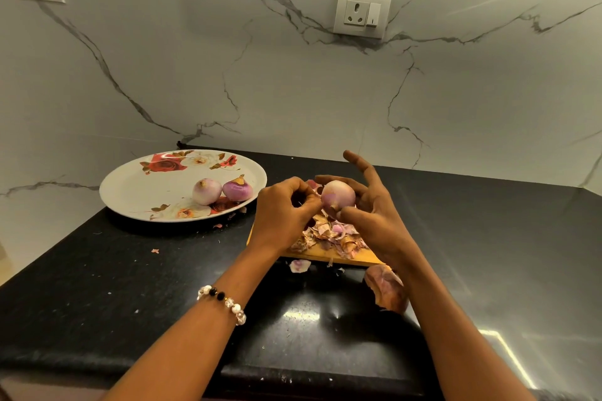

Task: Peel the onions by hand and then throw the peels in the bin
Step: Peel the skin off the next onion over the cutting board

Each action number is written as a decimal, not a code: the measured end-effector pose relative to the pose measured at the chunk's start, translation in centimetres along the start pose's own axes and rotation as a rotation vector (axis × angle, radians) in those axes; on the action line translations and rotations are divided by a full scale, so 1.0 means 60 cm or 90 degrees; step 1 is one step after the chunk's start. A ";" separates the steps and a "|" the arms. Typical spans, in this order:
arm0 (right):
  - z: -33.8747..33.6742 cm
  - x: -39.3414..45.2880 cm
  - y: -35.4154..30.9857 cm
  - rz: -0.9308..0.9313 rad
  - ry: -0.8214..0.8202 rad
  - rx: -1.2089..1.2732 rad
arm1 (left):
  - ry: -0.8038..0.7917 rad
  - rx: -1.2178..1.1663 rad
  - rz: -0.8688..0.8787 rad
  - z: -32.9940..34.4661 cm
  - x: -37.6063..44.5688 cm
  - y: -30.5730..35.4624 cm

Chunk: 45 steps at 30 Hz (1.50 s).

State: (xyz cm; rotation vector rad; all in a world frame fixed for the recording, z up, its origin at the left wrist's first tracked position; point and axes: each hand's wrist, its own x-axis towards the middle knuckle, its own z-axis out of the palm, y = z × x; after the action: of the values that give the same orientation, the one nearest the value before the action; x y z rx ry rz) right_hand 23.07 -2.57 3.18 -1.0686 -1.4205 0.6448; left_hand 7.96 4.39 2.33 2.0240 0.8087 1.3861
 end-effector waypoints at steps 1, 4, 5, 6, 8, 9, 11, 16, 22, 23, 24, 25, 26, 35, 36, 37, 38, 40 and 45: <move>-0.002 -0.001 -0.003 0.008 -0.005 0.056 | 0.006 -0.014 -0.018 -0.002 0.001 -0.001; -0.009 0.001 -0.007 0.032 -0.006 0.205 | 0.038 -0.005 -0.066 -0.005 0.005 -0.010; -0.010 0.001 -0.009 0.038 -0.002 0.244 | 0.042 0.007 -0.078 -0.006 0.006 -0.014; -0.011 0.001 -0.010 0.044 0.003 0.275 | 0.042 0.022 -0.083 -0.006 0.007 -0.016; -0.012 0.002 -0.012 0.050 0.013 0.310 | 0.033 0.040 -0.070 -0.005 0.007 -0.018; -0.013 0.002 -0.012 0.050 0.018 0.313 | 0.031 0.031 -0.058 -0.004 0.007 -0.016; -0.014 0.003 -0.010 0.051 0.028 0.288 | 0.031 -0.024 -0.036 -0.006 0.006 -0.007; -0.009 0.005 -0.003 0.060 0.031 0.205 | -0.072 -0.153 -0.026 -0.008 0.001 0.007; -0.002 0.002 -0.005 0.051 0.031 0.092 | -0.012 -0.061 0.049 0.000 -0.003 0.003; -0.002 0.002 -0.004 0.044 0.032 0.065 | -0.001 -0.048 0.067 0.002 -0.004 0.003; -0.003 0.002 -0.002 0.037 0.035 0.041 | 0.010 -0.034 0.085 0.003 -0.005 0.002; -0.003 0.002 0.000 0.031 0.037 0.024 | 0.021 -0.018 0.105 0.004 -0.006 0.002; -0.003 0.002 0.002 0.025 0.040 0.013 | 0.031 0.000 0.125 0.006 -0.006 0.001; 0.006 0.003 0.001 -0.015 0.052 -0.076 | 0.054 0.143 0.198 0.013 -0.009 -0.002; 0.007 0.003 0.002 -0.018 0.050 -0.081 | 0.057 0.154 0.196 0.013 -0.009 -0.003; 0.008 0.003 0.002 -0.020 0.048 -0.085 | 0.060 0.164 0.195 0.013 -0.008 -0.004; 0.009 0.003 0.002 -0.022 0.046 -0.088 | 0.062 0.173 0.195 0.014 -0.008 -0.005; 0.010 0.003 0.002 -0.025 0.044 -0.083 | 0.058 0.191 0.198 0.014 -0.007 -0.006; 0.007 0.004 0.004 -0.020 0.046 -0.035 | 0.021 0.151 0.169 0.017 -0.006 -0.006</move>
State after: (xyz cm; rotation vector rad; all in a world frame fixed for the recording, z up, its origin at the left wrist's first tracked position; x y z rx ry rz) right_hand 22.72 -2.18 3.03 -1.1002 -1.3968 0.5428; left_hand 8.78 4.23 1.51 2.3667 0.7707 1.5302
